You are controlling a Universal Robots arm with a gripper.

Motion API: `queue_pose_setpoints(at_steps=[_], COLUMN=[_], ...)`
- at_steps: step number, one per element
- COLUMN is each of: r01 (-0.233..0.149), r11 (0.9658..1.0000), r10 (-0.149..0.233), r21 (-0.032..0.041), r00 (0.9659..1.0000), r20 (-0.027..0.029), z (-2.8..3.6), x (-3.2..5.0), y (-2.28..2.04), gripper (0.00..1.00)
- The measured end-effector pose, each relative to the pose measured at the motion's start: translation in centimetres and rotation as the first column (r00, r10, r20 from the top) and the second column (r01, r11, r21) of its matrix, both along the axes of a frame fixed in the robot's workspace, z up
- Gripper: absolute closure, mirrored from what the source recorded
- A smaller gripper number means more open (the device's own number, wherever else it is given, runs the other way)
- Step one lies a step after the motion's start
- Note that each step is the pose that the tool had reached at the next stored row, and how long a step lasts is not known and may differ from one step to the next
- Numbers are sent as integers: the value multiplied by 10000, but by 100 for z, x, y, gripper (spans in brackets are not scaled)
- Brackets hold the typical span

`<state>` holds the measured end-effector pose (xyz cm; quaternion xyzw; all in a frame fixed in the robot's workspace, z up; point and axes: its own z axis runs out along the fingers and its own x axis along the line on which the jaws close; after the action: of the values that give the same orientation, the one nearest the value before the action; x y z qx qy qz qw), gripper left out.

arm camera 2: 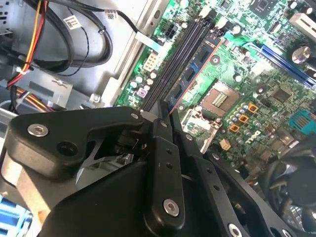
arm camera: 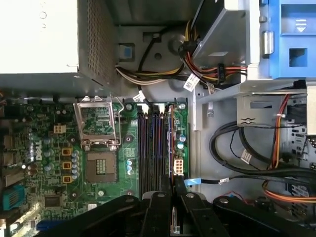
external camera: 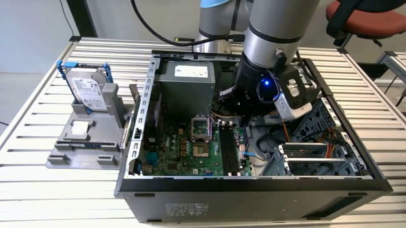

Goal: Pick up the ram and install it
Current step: 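Insert the ram into the slot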

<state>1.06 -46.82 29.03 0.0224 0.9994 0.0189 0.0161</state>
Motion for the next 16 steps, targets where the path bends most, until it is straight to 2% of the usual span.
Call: queue_pose_setpoints(at_steps=[16], r01=[35], r11=[10000], r10=[-35], r21=[1], r00=[10000], r20=[0], z=[-292], x=[0], y=[-53], gripper=[100])
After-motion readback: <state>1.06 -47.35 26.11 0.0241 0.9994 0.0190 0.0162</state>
